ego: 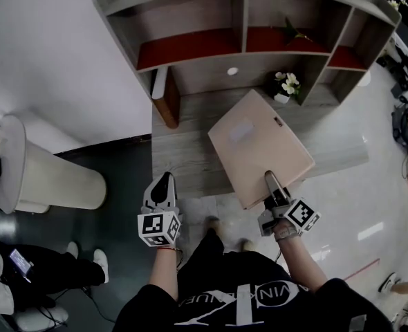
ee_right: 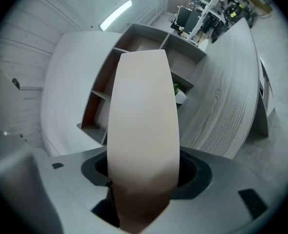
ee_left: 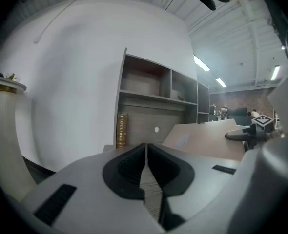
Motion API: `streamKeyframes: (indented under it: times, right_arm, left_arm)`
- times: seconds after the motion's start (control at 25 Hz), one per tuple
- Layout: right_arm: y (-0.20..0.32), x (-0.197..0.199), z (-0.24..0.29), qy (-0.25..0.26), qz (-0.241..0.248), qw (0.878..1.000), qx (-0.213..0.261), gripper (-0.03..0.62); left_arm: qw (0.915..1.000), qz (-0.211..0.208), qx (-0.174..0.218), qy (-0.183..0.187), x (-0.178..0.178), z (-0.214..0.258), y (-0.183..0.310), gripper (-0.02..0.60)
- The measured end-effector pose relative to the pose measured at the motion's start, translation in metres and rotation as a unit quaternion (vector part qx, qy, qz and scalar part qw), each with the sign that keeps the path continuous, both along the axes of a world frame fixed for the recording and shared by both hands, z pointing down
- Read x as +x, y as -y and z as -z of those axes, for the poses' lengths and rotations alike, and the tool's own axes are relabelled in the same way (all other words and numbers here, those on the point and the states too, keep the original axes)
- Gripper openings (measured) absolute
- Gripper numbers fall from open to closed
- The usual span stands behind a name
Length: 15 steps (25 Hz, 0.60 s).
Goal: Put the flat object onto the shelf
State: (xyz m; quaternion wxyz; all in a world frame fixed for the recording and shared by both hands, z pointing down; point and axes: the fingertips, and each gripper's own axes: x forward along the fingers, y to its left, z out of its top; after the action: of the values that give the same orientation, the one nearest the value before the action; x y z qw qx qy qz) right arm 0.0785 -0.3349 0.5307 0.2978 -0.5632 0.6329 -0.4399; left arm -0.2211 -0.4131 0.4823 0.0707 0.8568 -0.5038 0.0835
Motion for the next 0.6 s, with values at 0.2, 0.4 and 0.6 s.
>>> streamKeyframes:
  times: [0.2,0.4,0.6]
  right_arm:
    - [0.012,0.001,-0.006,0.021,-0.012,1.000,0.000,0.298]
    - [0.022,0.001,-0.015,0.058,-0.032,0.998,-0.012,0.298]
    - [0.033,0.001,-0.026,0.120,-0.052,0.991,-0.021,0.299]
  left_arm:
    - [0.9998,-0.020,-0.001,-0.003,0.011,-0.001,0.022,0.018]
    - [0.9995,-0.032,-0.005,-0.003,0.014,-0.002,0.038,0.018]
    - [0.9993,-0.035,-0.014,-0.007,0.013,-0.009,0.048,0.018]
